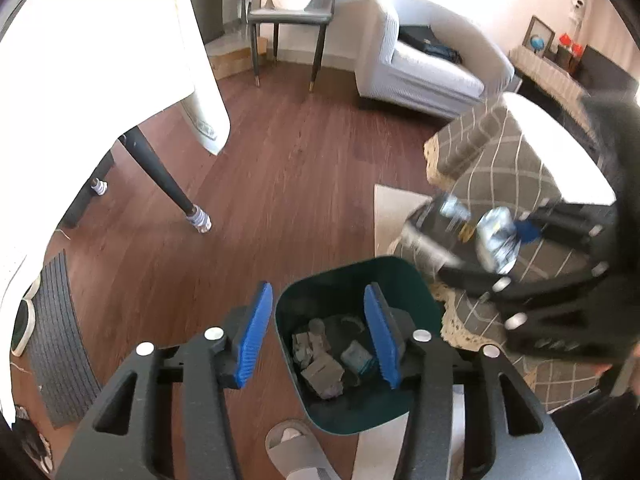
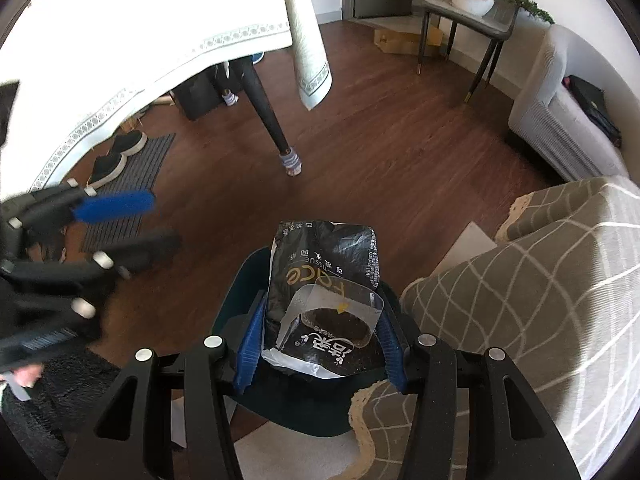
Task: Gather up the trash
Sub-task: 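Open left gripper to drop paper while right gripper releases the snack bag into bin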
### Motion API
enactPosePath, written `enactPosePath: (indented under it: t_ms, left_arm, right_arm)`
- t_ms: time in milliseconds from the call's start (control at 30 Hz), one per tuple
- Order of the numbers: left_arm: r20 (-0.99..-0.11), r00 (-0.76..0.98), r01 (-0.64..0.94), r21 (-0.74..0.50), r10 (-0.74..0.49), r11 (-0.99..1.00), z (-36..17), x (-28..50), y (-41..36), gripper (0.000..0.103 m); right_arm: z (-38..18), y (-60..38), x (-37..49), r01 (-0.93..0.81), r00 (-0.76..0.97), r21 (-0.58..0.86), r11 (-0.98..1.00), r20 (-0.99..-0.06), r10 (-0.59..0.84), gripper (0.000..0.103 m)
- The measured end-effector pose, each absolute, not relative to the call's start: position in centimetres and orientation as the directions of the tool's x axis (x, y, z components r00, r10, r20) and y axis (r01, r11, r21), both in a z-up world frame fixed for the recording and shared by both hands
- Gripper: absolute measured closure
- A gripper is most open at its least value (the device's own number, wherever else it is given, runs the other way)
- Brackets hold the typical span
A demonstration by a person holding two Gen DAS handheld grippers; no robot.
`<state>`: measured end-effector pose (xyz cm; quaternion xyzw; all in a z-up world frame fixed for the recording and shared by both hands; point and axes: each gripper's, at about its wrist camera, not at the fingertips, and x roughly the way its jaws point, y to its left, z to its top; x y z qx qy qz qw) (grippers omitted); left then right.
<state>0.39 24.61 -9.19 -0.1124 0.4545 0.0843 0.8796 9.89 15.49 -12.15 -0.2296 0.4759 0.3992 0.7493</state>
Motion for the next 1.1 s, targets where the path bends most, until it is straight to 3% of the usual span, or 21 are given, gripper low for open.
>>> enactPosePath:
  t_ms: [300, 533, 567, 600, 667, 967, 1100]
  left_arm:
    - [-0.736, 0.675, -0.253, -0.167, 0.05, 0.953, -4.6, -0.2, 25.2, 0.067]
    - [-0.681, 0.73, -0.251, -0.194, 0.054, 0.948, -1.9, -0.6, 25.6, 0.068]
    - [-0.675, 0.736, -0.25, -0.199, 0.053, 0.948, -1.6, -0.6, 25.7, 0.068]
    - [-0.671, 0.74, -0.25, -0.201, 0.054, 0.947, -1.4, -0.6, 25.6, 0.068]
    - [-0.663, 0.746, -0.254, -0.203, 0.058, 0.946, -1.0, -0.6, 25.5, 0.068]
    - [-0.63, 0.774, -0.239, -0.21, 0.055, 0.948, 0.9, -0.4, 24.4, 0.068]
    - [-0.624, 0.779, -0.229, -0.207, 0.052, 0.951, 1.4, -0.1, 23.5, 0.068]
  right_arm:
    - [-16.8, 16.7, 9.1, -0.833, 0.159, 0.036, 0.552, -0.94, 0.302, 0.051]
    - [-19.2, 16.8, 8.4, -0.843, 0.135, 0.023, 0.537, -0.958, 0.252, 0.051]
    - [-19.5, 16.7, 8.3, -0.846, 0.132, 0.021, 0.533, -0.96, 0.247, 0.048]
    - [-19.8, 16.6, 8.2, -0.847, 0.13, 0.016, 0.531, -0.963, 0.237, 0.039]
    - [-19.9, 16.4, 7.9, -0.85, 0.13, 0.01, 0.527, -0.965, 0.229, 0.035]
    - [-19.7, 15.4, 7.1, -0.859, 0.128, 0.005, 0.513, -0.966, 0.224, 0.035]
    - [-18.3, 14.8, 6.7, -0.862, 0.14, 0.009, 0.506, -0.957, 0.256, 0.041]
